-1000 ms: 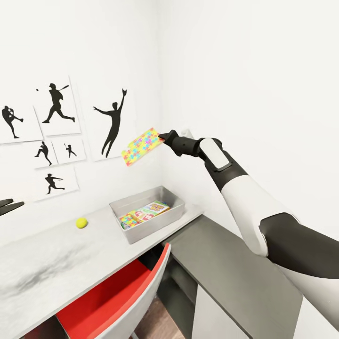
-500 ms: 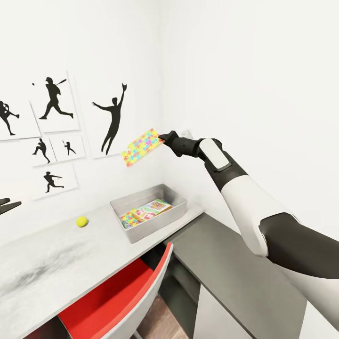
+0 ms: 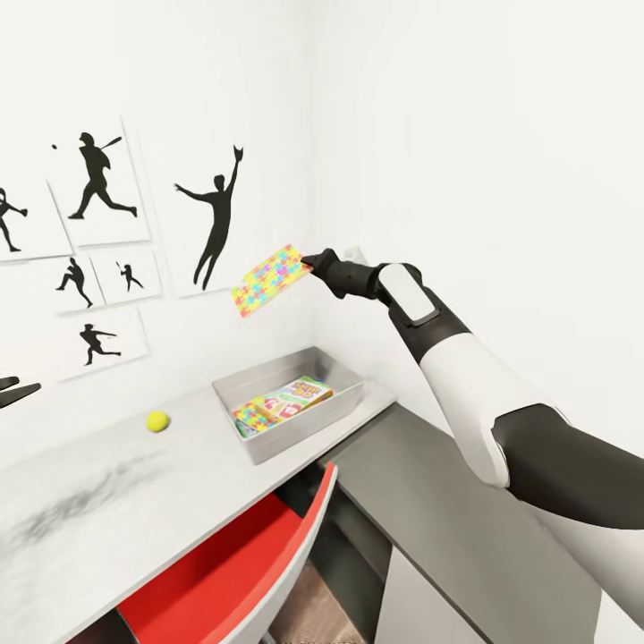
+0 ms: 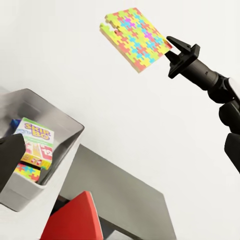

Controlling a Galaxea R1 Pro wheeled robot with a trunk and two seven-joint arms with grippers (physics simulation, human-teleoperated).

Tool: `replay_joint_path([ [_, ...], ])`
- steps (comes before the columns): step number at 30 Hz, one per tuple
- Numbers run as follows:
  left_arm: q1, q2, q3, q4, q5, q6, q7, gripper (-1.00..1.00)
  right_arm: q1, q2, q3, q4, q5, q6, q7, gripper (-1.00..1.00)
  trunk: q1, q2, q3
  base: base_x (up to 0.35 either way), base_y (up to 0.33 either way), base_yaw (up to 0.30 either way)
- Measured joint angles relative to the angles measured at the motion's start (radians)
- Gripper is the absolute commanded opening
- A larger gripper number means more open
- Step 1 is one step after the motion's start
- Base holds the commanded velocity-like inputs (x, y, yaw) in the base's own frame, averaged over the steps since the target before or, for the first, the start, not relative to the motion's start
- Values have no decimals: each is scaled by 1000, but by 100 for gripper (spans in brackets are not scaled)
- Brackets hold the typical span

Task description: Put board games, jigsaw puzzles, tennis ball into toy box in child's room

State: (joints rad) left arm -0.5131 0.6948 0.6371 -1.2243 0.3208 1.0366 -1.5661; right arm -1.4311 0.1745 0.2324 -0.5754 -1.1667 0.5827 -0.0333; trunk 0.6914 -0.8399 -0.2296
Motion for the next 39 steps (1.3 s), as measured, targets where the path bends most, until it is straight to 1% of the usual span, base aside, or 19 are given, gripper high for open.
replay_joint_path([
  [6, 0, 0, 0, 0, 0, 0, 0, 100, 0, 0, 0, 3, 0, 0, 0, -100, 0, 0, -10, 108, 128, 0],
  [15, 0, 0, 1, 0, 1, 0, 0, 100, -1, 0, 0, 4, 0, 0, 0, -100, 0, 0, -25, 205, 19, 0],
  [39, 0, 0, 1, 0, 2, 0, 0, 100, 0, 0, 0, 3, 1, 0, 0, -100, 0, 0, -64, 96, 55, 0],
])
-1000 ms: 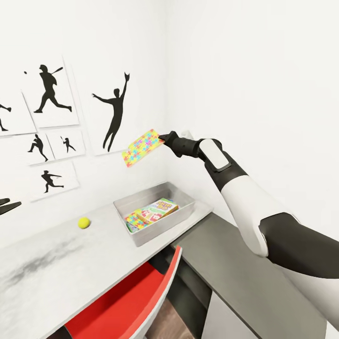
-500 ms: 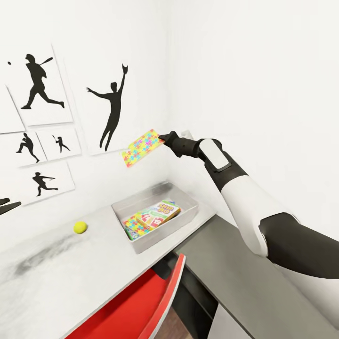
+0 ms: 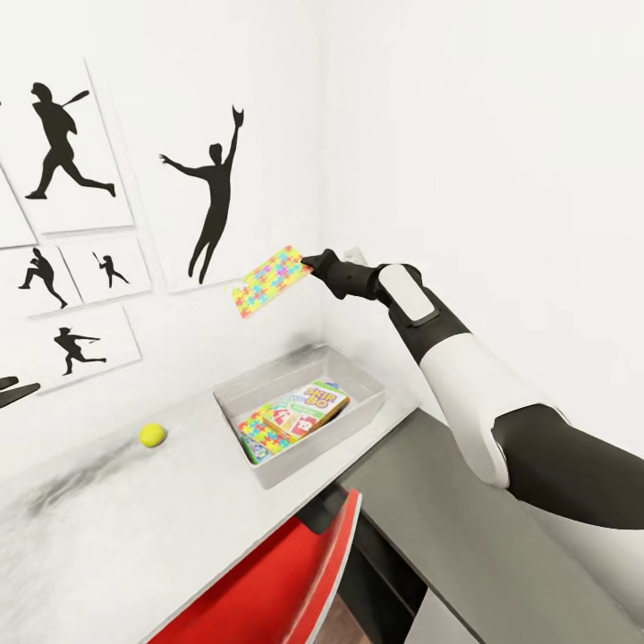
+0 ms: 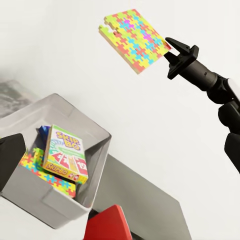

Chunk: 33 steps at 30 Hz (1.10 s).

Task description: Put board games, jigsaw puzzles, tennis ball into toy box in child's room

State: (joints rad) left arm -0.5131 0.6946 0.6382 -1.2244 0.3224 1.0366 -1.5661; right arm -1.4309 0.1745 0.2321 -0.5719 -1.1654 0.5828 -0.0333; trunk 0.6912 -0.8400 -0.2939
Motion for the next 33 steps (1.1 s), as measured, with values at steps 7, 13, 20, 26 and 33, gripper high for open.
replay_joint_path([
  [7, 0, 0, 0, 0, -1, 0, 0, 100, 0, 0, 0, 0, 0, 0, 0, -100, 0, 0, -12, 140, 71, 0],
  [13, 0, 0, 0, 0, 1, 0, 0, 100, 0, 0, 0, 0, 0, 0, 0, -100, 0, 0, -21, 61, 33, 0],
  [20, 0, 0, 0, 0, 1, 0, 0, 100, 5, 0, 0, -1, -1, -3, 0, -100, 0, 0, -28, 18, 2, 0],
  [26, 0, 0, 1, 0, 2, 0, 0, 100, 8, 0, 0, -1, 0, -6, 1, -100, 0, 0, -29, 1, 0, 0],
  [33, 0, 0, 1, 0, 4, 0, 0, 100, 24, 0, 0, -5, 0, -7, -3, -100, 0, 0, -29, 0, 0, 0],
])
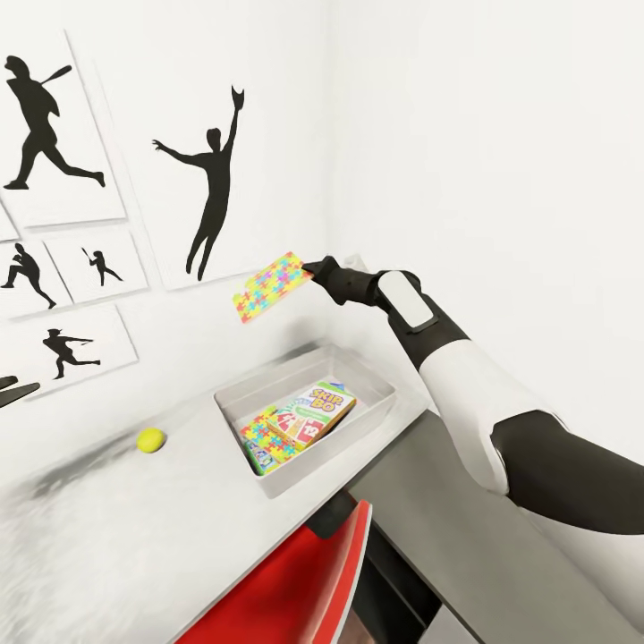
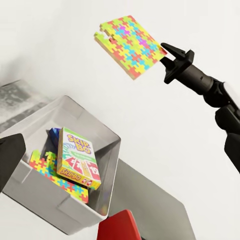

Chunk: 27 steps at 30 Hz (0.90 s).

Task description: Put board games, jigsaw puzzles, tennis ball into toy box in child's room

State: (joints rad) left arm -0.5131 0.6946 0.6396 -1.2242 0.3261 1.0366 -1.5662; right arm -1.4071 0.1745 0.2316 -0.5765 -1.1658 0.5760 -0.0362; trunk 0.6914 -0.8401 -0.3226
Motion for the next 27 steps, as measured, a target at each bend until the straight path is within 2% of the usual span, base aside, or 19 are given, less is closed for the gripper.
replay_joint_path([
  [8, 0, 0, 0, 0, 1, 0, 0, 100, 8, 0, -1, -6, -1, 6, -3, -100, 0, 0, 0, 0, 0, 0],
  [12, 0, 0, 0, 0, 2, 0, 0, 100, 39, 0, -7, -7, -11, 17, -2, -100, 0, 0, -1, 0, 0, 0],
  [15, 0, 0, -1, 0, 2, 0, 0, 100, 54, 0, -11, -8, -59, 76, -1, -100, 0, 0, -4, 0, 0, 0],
  [17, 0, 0, -1, 0, 2, 0, 0, 100, 58, 0, -11, -8, -72, 107, 0, -100, 0, 0, -8, 0, 0, 0],
  [24, 0, 0, -1, 0, 2, 0, 0, 100, 60, 0, -13, -2, -82, 142, -1, -100, 0, 0, -19, 0, 0, 0],
  [27, 0, 1, -2, 0, 2, 0, 0, 100, 60, 0, -14, -2, -81, 200, -1, -100, 0, 0, -24, 0, 0, 0],
])
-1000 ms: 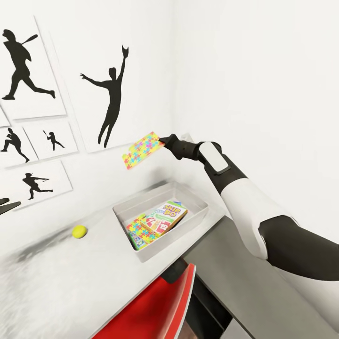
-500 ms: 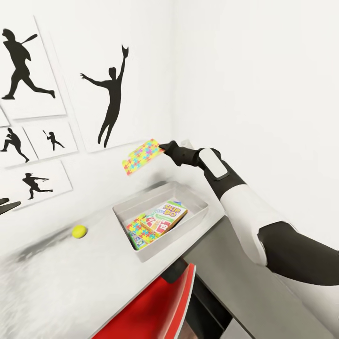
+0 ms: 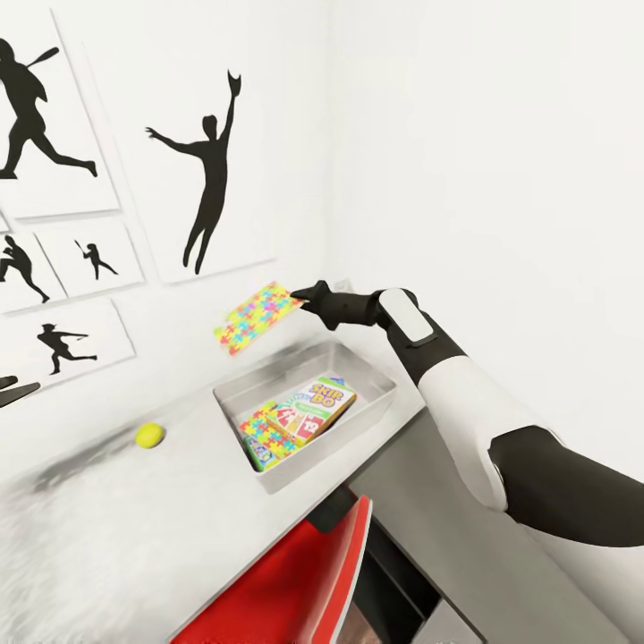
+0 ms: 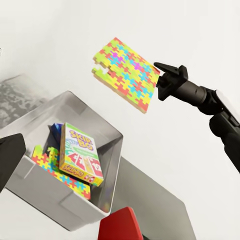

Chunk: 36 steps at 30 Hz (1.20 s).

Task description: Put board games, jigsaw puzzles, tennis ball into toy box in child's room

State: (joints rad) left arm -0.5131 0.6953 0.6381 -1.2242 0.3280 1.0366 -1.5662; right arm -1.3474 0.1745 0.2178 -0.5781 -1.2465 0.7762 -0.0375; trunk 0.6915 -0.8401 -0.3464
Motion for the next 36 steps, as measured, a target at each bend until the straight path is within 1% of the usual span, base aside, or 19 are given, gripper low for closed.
replay_joint_path([
  [4, 0, 0, 0, 0, 0, 0, 0, 100, 0, 0, -2, 2, 2, 30, -2, -100, 0, 0, -7, 0, 0, 0],
  [6, 0, 0, 0, 0, 0, 0, 0, 100, 0, 0, -10, 4, 1, 43, -3, -100, 0, 0, -10, 0, 0, 0],
  [8, 0, -1, 0, 0, 0, 0, 0, 100, 1, 0, -19, 4, -1, 73, -2, -100, 0, 0, -13, 0, 0, 0],
  [10, 0, 0, 0, 0, 0, 0, 0, 100, 4, 0, -36, 5, -20, 105, -2, -100, 0, 0, -16, 0, 0, 0],
  [12, 0, 1, 0, 0, 0, 0, 0, 100, 16, 0, -47, 5, -34, 117, -1, -100, 0, 0, -20, 0, 0, 0],
  [17, 0, 0, 0, 0, 0, 0, 0, 100, 27, -7, -57, 6, -43, 125, -2, -100, 0, 0, -28, 0, 0, 0],
  [20, 0, -1, 0, 0, 0, 0, 0, 100, 29, -26, -58, 6, -43, 126, -2, -100, 0, 0, -33, 0, 0, 0],
  [24, 0, 0, 0, 0, 0, 0, 0, 100, 31, -45, -59, 6, -45, 126, -2, -100, 0, 0, -39, 0, 0, 0],
  [27, 0, 0, 0, -1, 11, 0, 0, 100, 32, -58, -60, 6, -45, 126, -2, -100, 0, 0, -44, 0, 0, 0],
  [31, 0, 0, -1, -1, 30, 0, 0, 100, 32, -63, -60, 6, -45, 126, -4, -100, 0, 0, -51, 0, 0, 0],
  [36, 0, -1, -1, -2, 36, 0, 0, 100, 32, -64, -58, 11, -42, 126, -5, -100, 0, 0, -59, 0, 0, 0],
])
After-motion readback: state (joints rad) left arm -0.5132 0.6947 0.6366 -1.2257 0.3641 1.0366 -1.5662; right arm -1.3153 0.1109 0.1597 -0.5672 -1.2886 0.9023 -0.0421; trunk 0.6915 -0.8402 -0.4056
